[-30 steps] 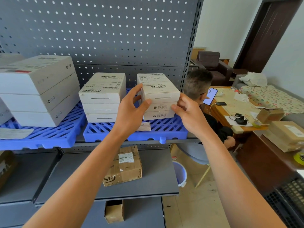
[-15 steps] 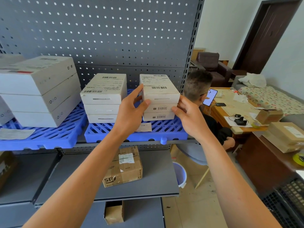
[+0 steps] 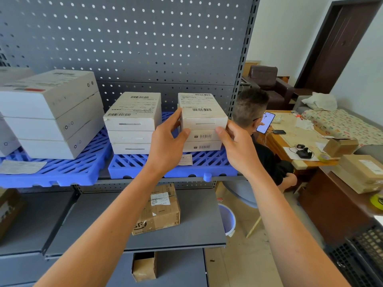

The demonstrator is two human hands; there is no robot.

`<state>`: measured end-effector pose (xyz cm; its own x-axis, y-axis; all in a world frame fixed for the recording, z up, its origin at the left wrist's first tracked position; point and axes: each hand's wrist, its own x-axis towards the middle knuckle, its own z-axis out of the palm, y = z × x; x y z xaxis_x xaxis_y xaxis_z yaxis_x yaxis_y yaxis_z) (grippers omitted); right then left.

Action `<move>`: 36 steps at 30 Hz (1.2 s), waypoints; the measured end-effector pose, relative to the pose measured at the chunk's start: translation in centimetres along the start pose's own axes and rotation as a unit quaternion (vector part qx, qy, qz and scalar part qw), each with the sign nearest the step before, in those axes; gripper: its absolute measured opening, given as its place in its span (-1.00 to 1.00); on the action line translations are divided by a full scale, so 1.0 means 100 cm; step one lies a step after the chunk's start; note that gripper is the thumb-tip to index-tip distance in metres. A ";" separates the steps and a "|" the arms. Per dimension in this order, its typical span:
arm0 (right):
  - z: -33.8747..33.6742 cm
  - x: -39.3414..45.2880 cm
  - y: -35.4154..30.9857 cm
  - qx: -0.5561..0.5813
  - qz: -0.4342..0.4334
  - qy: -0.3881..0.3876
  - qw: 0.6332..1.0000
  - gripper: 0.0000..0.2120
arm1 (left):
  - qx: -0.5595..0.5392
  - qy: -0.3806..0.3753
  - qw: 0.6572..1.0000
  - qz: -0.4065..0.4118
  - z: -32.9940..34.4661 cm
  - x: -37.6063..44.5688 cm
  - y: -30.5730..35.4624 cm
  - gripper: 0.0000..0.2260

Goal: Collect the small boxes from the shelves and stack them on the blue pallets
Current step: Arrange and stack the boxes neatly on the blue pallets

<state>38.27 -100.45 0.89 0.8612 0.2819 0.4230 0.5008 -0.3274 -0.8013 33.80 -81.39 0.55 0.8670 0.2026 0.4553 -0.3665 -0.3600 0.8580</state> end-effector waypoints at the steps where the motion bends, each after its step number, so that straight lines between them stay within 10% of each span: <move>1: 0.001 0.000 0.000 -0.004 0.000 0.001 1.000 -0.67 | 0.002 0.001 1.000 -0.001 0.000 0.000 0.000 -0.48; 36: 0.008 -0.011 -0.007 0.015 0.001 0.020 1.000 -0.54 | 0.016 0.031 0.999 -0.008 0.002 -0.019 0.022 -0.52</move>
<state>36.88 -99.84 0.62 0.8656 0.2445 0.4371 0.4962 -0.3014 -0.8142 31.45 -82.77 1.48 0.8499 0.2647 0.4556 -0.3400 -0.3849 0.8580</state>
